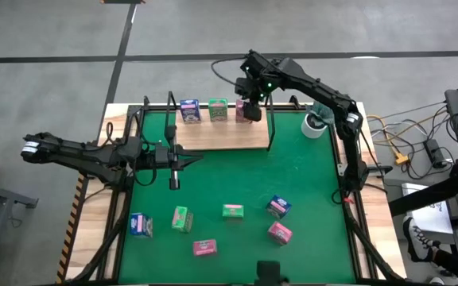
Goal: Stack cereal on shelf
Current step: Put the right pink cereal box on the shelf
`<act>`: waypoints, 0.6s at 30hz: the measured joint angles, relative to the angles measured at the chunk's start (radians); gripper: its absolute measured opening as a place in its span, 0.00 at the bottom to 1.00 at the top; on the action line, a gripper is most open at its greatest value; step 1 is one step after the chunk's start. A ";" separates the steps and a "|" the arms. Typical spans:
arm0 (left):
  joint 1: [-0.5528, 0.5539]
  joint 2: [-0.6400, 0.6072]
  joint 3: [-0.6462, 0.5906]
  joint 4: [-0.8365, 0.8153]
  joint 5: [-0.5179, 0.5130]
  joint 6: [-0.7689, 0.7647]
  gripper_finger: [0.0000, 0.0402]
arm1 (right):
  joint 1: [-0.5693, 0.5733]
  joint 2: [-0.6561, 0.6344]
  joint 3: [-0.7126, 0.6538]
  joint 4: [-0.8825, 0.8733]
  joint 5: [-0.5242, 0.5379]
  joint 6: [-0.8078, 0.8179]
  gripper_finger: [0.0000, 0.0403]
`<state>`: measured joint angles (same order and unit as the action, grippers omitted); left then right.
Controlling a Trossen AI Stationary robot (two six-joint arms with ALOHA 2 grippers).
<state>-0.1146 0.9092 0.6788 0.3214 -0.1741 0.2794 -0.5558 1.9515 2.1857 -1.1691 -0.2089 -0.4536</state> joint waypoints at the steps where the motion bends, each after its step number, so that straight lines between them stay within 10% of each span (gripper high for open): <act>1: 0.000 0.000 0.000 0.000 0.000 0.000 0.00 | 0.016 0.000 -0.003 0.004 0.000 0.006 0.42; 10: 0.000 0.000 0.000 0.000 0.000 0.000 0.00 | 0.119 0.045 -0.078 0.068 0.209 -0.038 0.06; 18: 0.000 0.003 -0.001 -0.005 0.000 0.000 0.00 | 0.100 0.061 -0.139 0.094 0.315 -0.040 0.03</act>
<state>-0.1146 0.9119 0.6781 0.3168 -0.1738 0.2795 -0.4553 2.0125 2.0468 -1.0752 0.1066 -0.4939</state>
